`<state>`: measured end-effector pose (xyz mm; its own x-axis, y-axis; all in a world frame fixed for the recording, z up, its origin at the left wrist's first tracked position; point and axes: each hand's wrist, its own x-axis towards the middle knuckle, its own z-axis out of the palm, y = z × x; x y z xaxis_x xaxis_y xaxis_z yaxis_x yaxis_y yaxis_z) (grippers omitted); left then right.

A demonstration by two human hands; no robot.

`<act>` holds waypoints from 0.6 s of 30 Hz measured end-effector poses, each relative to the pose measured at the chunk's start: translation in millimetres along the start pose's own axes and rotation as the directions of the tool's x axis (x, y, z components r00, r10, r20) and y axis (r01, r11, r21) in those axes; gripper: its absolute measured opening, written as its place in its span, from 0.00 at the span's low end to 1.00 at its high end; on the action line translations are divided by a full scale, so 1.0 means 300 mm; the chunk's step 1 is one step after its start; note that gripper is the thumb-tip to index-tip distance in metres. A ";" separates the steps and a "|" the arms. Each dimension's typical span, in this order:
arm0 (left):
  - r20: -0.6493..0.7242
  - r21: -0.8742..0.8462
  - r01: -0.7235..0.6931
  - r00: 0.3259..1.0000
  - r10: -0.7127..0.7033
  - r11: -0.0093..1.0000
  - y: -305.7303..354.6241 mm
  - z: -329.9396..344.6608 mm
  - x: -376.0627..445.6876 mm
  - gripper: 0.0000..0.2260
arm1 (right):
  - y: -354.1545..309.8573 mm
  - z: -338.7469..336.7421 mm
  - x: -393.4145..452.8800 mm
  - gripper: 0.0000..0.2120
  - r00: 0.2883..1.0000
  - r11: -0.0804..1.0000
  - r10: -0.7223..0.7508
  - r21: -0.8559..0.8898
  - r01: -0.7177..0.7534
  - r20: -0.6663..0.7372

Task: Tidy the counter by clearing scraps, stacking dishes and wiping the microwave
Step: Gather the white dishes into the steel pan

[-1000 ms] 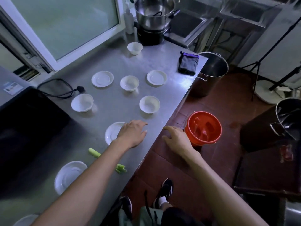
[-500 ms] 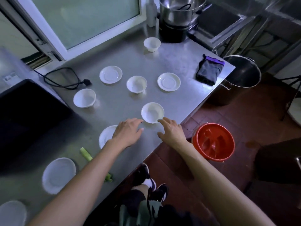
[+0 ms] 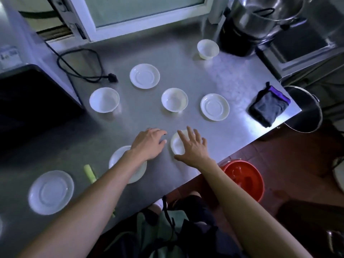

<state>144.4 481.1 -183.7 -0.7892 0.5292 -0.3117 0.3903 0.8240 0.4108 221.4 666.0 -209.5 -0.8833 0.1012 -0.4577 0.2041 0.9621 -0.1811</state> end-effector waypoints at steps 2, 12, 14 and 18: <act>-0.009 -0.008 0.015 1.000 -0.015 1.000 -0.004 -0.010 0.022 0.17 | 0.003 0.009 0.028 0.51 0.999 0.999 -0.035 -0.012 0.035 0.026; -0.059 -0.047 0.145 0.987 -0.148 0.988 0.047 -0.036 0.195 0.17 | 0.111 -0.093 0.175 0.48 0.980 0.980 -0.193 0.049 0.195 -0.037; -0.083 -0.050 0.147 0.985 -0.151 0.988 0.077 -0.047 0.237 0.17 | 0.156 -0.151 0.208 0.48 0.979 0.979 -0.194 0.053 0.198 -0.067; -0.148 -0.046 0.147 0.977 -0.153 0.988 0.128 -0.066 0.329 0.17 | 0.252 -0.266 0.278 0.46 0.974 0.979 -0.188 0.054 0.196 -0.124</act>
<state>72.2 561.1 -181.8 -0.9011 0.3611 -0.2401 0.2473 0.8827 0.3996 129.5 767.4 -192.0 -0.9512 -0.0510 -0.3042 0.0497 0.9480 -0.3143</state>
